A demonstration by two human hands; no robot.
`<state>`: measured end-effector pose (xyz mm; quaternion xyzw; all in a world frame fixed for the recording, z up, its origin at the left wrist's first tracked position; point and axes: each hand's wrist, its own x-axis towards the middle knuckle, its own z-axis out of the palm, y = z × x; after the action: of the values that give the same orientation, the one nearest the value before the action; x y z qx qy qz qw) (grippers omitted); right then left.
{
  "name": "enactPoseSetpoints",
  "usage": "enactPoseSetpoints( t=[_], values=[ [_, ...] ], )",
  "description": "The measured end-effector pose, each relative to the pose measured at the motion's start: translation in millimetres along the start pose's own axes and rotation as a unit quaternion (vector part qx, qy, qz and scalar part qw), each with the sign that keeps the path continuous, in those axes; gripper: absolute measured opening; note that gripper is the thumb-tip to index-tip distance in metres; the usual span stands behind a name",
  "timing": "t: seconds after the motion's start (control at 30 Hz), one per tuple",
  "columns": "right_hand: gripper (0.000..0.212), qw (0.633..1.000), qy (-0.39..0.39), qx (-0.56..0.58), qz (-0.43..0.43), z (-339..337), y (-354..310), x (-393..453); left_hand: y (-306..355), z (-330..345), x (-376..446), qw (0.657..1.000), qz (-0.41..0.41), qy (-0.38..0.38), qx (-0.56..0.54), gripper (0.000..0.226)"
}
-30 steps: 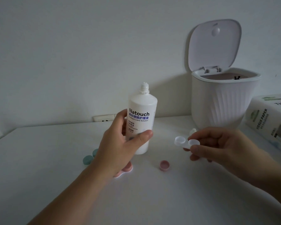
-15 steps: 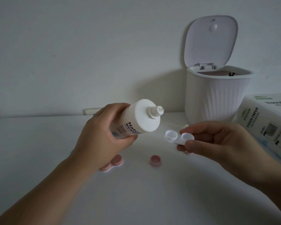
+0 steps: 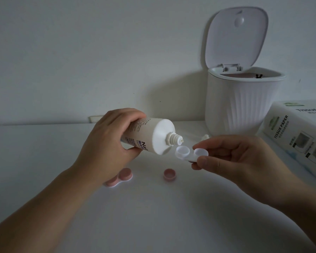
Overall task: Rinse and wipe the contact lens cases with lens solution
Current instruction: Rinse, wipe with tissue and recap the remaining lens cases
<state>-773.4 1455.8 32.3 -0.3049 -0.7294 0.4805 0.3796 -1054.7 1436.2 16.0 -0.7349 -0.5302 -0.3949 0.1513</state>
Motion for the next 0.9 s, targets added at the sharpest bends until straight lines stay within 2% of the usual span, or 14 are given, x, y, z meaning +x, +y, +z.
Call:
enactPoseSetpoints(
  t=[0.27, 0.47, 0.9],
  values=[
    [0.034, 1.0, 0.01, -0.009, 0.006, 0.6, 2.1, 1.3, 0.3, 2.4, 2.5, 1.0, 0.008, 0.002, 0.011, 0.072],
    [0.027, 1.0, 0.008, -0.015, 0.012, -0.5, 0.3, 0.4, -0.5, 2.3, 2.6, 1.0, 0.011, 0.003, 0.018, 0.071],
    [0.027, 1.0, 0.009, -0.017, 0.019, -0.6, -0.4, 0.5, 0.1, 3.3, 3.9, 1.0, 0.021, 0.008, 0.017, 0.07]
  ],
)
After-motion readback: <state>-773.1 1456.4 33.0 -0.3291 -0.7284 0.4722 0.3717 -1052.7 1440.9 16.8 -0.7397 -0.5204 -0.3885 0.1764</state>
